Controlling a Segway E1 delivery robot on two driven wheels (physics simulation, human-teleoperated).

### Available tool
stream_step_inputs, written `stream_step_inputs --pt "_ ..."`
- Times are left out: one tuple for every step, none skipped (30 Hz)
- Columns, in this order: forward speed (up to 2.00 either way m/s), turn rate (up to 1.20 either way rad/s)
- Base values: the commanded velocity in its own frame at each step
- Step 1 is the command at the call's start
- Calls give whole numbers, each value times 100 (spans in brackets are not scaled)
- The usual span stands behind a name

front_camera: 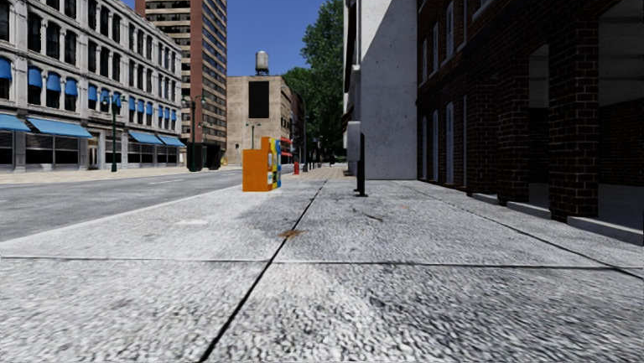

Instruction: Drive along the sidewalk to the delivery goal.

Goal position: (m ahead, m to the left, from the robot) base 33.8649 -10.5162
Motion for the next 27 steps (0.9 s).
stream_step_inputs --pt "200 23" --pt "200 20" --pt "200 17" --pt "200 17" --pt "200 16" --pt "200 16" --pt "200 16" --pt "200 15" --pt "200 15" --pt "200 7" --pt "200 0" --pt "200 0" --pt "200 0" --pt "200 0" --pt "200 0" --pt "200 0" --pt "200 0" --pt "200 0" --pt "200 0" --pt "200 0" --pt "200 0" --pt "200 0" --pt "200 0" --pt "200 0" --pt "200 0" --pt "200 0" --pt "200 0"
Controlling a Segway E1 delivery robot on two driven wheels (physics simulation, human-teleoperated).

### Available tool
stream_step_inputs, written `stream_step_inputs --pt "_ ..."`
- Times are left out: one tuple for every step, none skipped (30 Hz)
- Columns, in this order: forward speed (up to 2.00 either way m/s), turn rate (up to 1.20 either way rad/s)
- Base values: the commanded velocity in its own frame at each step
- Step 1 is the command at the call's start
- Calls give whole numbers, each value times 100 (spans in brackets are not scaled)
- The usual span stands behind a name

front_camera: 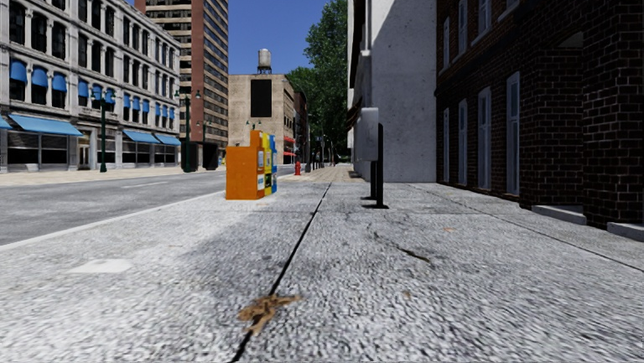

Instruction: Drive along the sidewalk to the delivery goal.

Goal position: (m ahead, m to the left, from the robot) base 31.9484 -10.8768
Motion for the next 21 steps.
stream_step_inputs --pt "200 0" --pt "200 0" --pt "200 0" --pt "200 0" --pt "200 0" --pt "200 0" --pt "200 0" --pt "200 0" --pt "200 0" --pt "200 0" --pt "200 0" --pt "200 0" --pt "200 0" --pt "200 0" --pt "200 0" --pt "200 0" --pt "200 0" --pt "200 0" --pt "200 0" --pt "200 0" --pt "200 0"
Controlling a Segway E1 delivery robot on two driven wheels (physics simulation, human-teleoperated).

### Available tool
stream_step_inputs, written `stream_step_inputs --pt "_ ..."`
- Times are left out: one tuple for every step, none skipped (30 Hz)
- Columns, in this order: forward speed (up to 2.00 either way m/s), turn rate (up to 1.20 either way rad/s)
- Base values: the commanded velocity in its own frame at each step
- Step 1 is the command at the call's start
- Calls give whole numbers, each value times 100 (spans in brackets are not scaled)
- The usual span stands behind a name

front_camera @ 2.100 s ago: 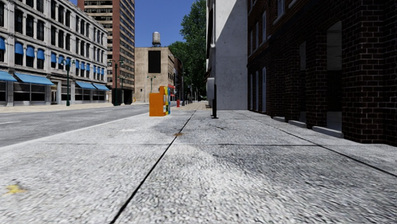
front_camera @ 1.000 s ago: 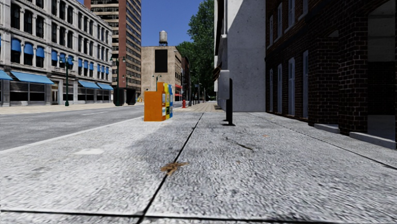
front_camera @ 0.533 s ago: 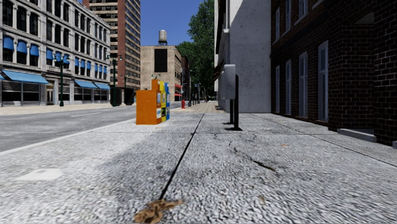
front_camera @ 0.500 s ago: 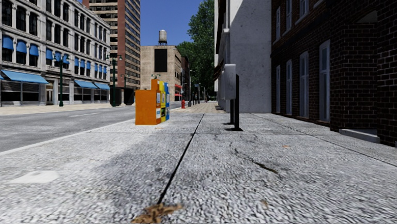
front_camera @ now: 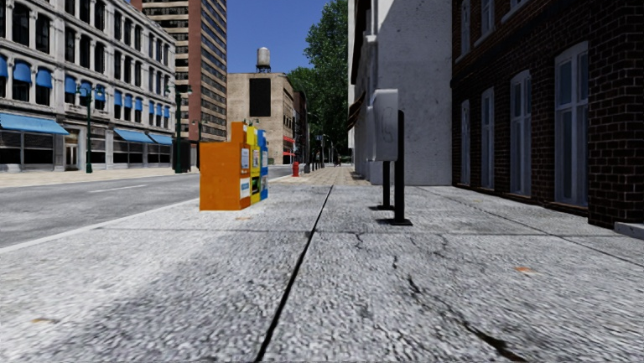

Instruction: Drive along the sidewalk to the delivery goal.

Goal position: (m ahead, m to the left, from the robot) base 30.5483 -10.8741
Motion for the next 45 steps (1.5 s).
stream_step_inputs --pt "200 0" --pt "200 0" --pt "200 0" --pt "200 0" --pt "200 0" --pt "200 0" --pt "200 0" --pt "200 0" --pt "200 0" --pt "200 0" --pt "200 0" --pt "200 0" --pt "200 0" --pt "200 0" --pt "200 0" --pt "200 0" --pt "200 0" --pt "200 0" --pt "200 0" --pt "200 0" --pt "200 0" --pt "200 0" --pt "200 0" --pt "200 0" --pt "200 0" --pt "200 0" --pt "200 0" --pt "200 0" --pt "200 0" --pt "200 0" --pt "200 0" --pt "200 0" --pt "200 0" --pt "200 0" --pt "200 0" --pt "200 0" --pt "200 0" --pt "200 0" --pt "200 0" --pt "200 0" --pt "200 0" --pt "200 0" --pt "200 0" --pt "200 0" --pt "200 0"
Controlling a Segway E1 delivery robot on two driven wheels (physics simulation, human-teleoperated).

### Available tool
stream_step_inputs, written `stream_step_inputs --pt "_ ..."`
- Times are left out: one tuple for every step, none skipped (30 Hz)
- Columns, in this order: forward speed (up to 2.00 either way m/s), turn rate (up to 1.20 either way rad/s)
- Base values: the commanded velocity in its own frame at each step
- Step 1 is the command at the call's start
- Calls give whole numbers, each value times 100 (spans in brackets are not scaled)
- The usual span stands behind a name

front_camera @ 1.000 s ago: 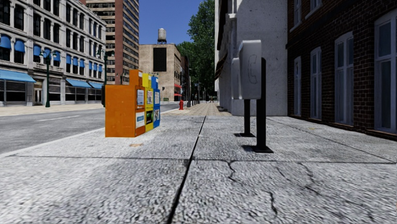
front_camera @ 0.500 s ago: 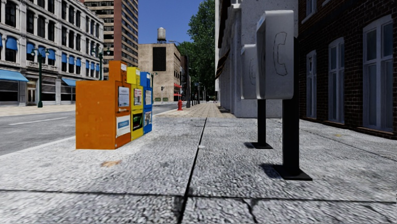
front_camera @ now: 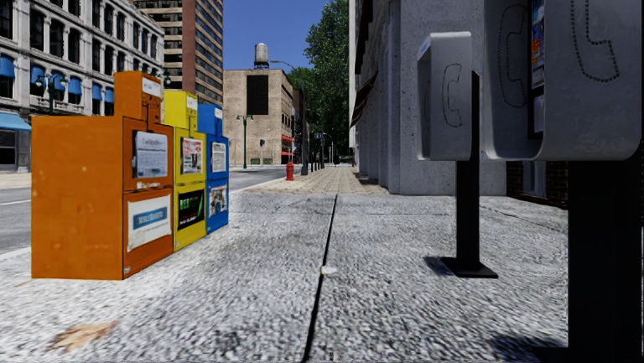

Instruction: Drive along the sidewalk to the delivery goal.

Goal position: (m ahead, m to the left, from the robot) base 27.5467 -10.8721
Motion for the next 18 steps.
stream_step_inputs --pt "200 0" --pt "200 0" --pt "200 0" --pt "200 0" --pt "200 0" --pt "200 0" --pt "200 0" --pt "200 0" --pt "200 -2" --pt "200 -4" --pt "200 -5" --pt "200 -5" --pt "200 -5" --pt "200 -5" --pt "200 -6" --pt "200 -13" --pt "200 -13" --pt "200 -18"
